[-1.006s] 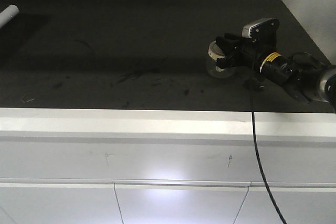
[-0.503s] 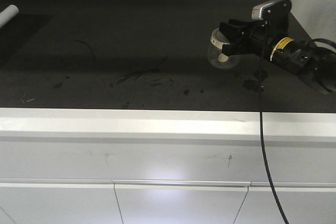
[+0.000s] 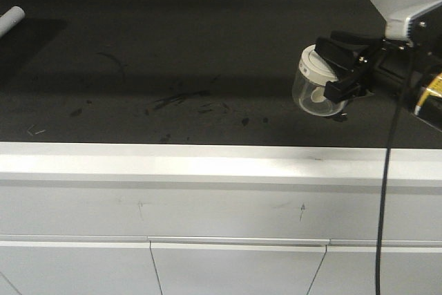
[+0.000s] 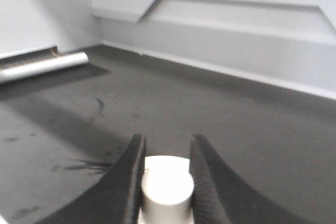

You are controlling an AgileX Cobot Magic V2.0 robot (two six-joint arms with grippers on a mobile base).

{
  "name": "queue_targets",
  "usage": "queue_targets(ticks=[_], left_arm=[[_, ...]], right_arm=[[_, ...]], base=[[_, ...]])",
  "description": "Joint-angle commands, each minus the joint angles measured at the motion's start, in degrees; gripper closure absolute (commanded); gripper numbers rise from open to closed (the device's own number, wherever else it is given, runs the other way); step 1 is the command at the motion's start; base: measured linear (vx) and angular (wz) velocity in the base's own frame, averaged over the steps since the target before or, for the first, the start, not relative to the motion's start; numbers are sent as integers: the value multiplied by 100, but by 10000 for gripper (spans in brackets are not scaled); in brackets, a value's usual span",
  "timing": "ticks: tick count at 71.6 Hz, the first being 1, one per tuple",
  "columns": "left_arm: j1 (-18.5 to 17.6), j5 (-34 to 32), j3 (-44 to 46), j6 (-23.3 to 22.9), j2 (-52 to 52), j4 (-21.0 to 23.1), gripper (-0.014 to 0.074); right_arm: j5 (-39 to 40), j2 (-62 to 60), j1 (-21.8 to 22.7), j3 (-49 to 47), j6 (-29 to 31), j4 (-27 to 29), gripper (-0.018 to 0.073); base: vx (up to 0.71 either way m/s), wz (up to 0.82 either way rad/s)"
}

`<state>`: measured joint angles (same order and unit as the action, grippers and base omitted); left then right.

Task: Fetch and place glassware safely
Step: 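Close the right gripper on the jar and lift it out toward the robot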

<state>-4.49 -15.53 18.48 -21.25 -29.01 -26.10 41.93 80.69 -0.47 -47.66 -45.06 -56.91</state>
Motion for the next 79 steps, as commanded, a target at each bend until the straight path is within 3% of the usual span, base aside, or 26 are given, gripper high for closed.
queue_targets(ticks=[1,17,27,43,60,79], left_arm=[[-37,-343,148,-55,-14,65,603],[-37,-343,148,-55,-14,65,603],[-37,-343,148,-55,-14,65,603],[-37,-343,148,-55,-14,65,603],[-37,-343,148,-55,-14,65,603],[-37,-343,148,-55,-14,65,603]], right_arm=[[307,-611,-90,59,-79,271,563],[-705,-1227,-1398,157,-42,254,563],[-1065,-1227,-2317,157,-42,287,562],[-1271,-1227,-3355,157,-42,338,561],[-1342,-1227,-3989,157,-42,427,561],[-1389,-1227,-3984,157,-42,422,559]], base=[[0,0],[0,0],[0,0],[0,0],[0,0],[0,0]])
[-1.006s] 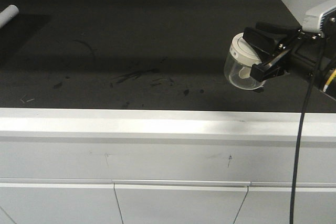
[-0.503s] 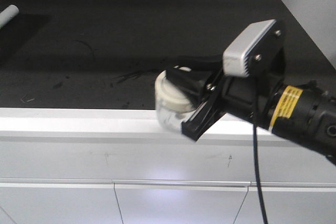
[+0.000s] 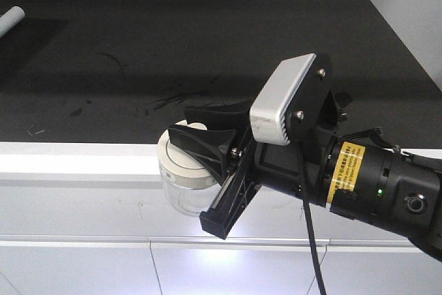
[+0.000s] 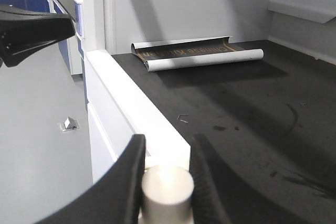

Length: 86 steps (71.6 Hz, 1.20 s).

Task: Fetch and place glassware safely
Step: 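Close the right gripper on the jar and lift it out toward the robot, then hold the jar in the right gripper while the base drives away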

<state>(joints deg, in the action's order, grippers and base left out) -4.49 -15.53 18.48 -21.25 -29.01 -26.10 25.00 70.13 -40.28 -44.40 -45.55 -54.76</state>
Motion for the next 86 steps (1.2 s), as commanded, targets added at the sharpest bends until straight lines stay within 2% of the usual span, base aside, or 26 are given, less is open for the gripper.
queue_targets(ticks=[1,62,86], left_arm=[[-37,-343,148,-55,-14,65,603],[-37,-343,148,-55,-14,65,603],[-37,-343,148,-55,-14,65,603]], right_arm=[[305,-171,-4,-169,7,206,559],[311,-171,-4,-169,7,206,559],[311,-171,-4,-169,7,206,559]], base=[[0,0],[0,1],[-6,34]])
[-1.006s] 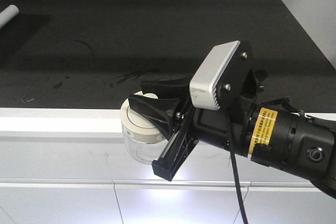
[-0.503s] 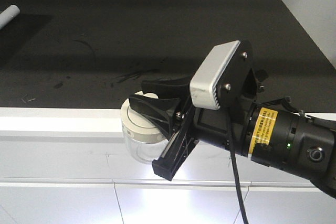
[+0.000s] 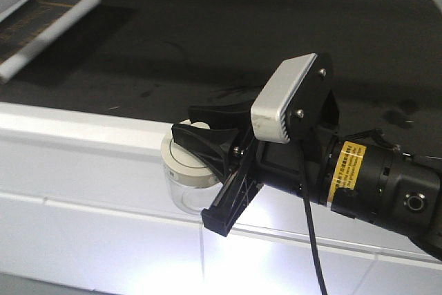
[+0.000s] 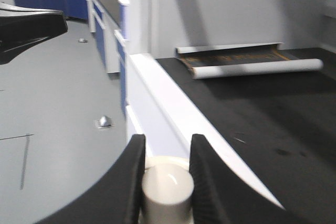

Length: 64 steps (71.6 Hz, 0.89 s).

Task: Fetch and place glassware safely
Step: 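Hold the jar in the right gripper while the base drives away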

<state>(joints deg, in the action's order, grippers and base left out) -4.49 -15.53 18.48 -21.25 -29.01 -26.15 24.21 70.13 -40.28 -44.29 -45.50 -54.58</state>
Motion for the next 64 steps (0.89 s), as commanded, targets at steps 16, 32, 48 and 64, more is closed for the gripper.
queue_targets(ticks=[16,32,48,64], left_arm=[[-37,-343,148,-55,-14,70,603],[-37,-343,148,-55,-14,70,603],[-37,-343,148,-55,-14,70,603],[-37,-343,148,-55,-14,70,603]], right_arm=[[390,-171,-4,-180,2,188,559],[390,-171,-4,-180,2,188,559],[390,-171,-4,-180,2,188,559],[389,-171,-4,-180,2,182,559]], base=[[-9,62],[-9,75],[-6,87],[-3,95]])
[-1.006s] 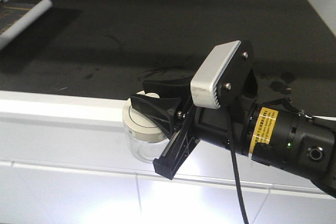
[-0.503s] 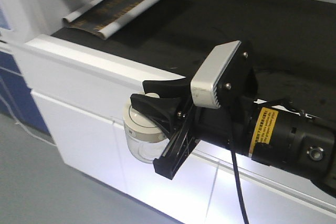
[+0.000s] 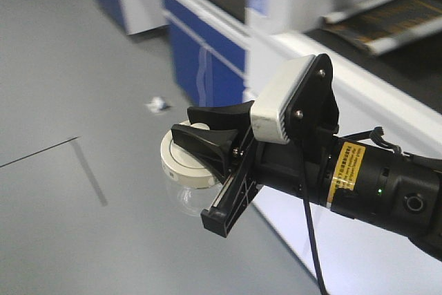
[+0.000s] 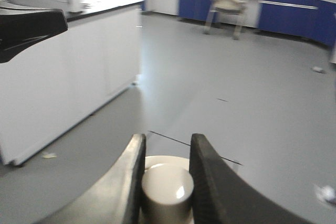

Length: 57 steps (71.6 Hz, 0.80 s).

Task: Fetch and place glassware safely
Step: 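Hold the jar in the right gripper while the base drives away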

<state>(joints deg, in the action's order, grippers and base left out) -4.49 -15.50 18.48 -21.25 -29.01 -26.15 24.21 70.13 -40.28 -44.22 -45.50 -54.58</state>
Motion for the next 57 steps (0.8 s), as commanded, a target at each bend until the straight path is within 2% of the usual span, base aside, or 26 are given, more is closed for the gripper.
queue_targets(ticks=[1,29,57], left_arm=[[-37,-346,148,-55,-14,70,603],[-37,-346,148,-55,-14,70,603],[-37,-351,148,-55,-14,70,603]], right_arm=[[389,-171,-4,-187,2,182,559],[389,-171,-4,-187,2,182,559],[389,-171,-4,-187,2,182,559]], base=[[0,100],[7,91],[17,40]])
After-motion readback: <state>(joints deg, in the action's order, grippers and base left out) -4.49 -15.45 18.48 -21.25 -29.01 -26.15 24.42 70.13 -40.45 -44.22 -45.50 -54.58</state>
